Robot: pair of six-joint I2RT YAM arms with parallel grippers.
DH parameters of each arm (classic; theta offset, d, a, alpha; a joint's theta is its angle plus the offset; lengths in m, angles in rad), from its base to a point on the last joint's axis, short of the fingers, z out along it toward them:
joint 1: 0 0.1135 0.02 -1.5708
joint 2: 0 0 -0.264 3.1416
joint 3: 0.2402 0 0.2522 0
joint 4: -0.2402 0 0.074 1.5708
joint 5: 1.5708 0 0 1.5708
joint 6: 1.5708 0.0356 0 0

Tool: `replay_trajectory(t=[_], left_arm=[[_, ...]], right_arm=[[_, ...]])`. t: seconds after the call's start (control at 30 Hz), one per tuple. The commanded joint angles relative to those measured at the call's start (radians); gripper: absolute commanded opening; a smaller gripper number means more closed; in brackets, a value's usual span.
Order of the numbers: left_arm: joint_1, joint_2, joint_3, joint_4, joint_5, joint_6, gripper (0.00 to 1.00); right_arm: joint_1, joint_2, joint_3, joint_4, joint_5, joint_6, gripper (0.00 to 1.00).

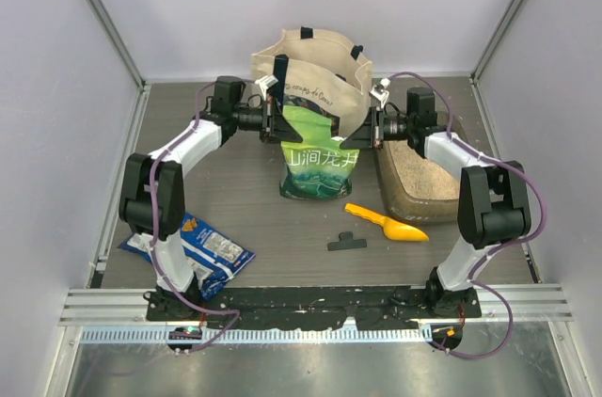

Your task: Fill the litter box with clean litter

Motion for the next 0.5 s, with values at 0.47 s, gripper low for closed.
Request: replay_trajectory(t=[0.47], left_arm=[[0.051,0.14,0.025,-0.132,0.097,-0.399,0.0]], right_arm=[[-0.049,0.087,0.191,-0.234,-0.159,0.359,0.01]])
